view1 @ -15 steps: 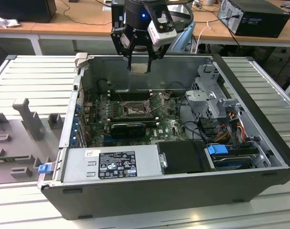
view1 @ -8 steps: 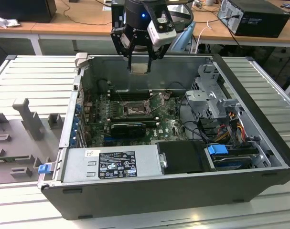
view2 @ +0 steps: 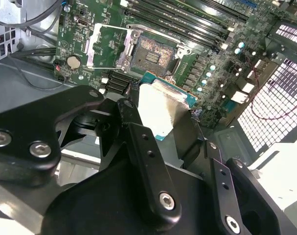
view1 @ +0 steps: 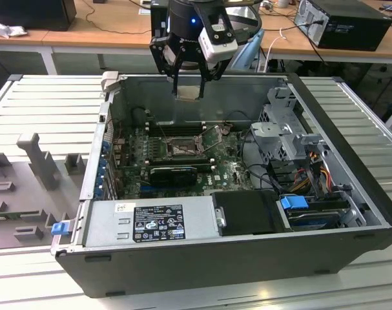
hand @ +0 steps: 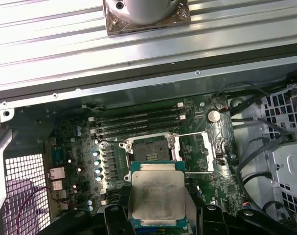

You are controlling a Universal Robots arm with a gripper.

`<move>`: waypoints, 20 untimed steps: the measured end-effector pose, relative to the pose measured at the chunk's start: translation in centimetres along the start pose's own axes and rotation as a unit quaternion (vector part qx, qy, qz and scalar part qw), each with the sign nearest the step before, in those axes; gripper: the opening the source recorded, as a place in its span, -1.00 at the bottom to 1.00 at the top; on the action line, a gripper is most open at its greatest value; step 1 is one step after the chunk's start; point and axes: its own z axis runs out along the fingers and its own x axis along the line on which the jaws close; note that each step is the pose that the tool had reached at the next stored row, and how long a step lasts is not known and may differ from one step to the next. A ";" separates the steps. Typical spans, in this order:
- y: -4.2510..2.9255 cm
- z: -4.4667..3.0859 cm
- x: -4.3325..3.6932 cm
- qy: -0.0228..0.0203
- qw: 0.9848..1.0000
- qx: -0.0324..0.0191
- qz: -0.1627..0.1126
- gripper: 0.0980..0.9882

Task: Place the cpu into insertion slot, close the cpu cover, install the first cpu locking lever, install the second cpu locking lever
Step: 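Place the cpu into insertion slot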

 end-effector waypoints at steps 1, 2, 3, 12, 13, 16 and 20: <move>0.00 0.01 0.00 -0.001 1.000 0.000 0.006 -0.05; 0.00 0.01 0.00 -0.001 1.000 0.000 0.013 -0.05; -0.01 0.02 0.00 -0.002 1.000 0.000 0.022 -0.05; -0.03 0.19 -0.01 -0.007 0.997 -0.001 0.077 -0.05; -0.03 0.22 -0.01 -0.007 0.997 -0.001 0.077 -0.05; -0.06 0.33 -0.01 -0.007 0.997 -0.001 0.077 -0.05; -0.08 0.51 -0.02 -0.007 0.997 -0.001 0.080 -0.05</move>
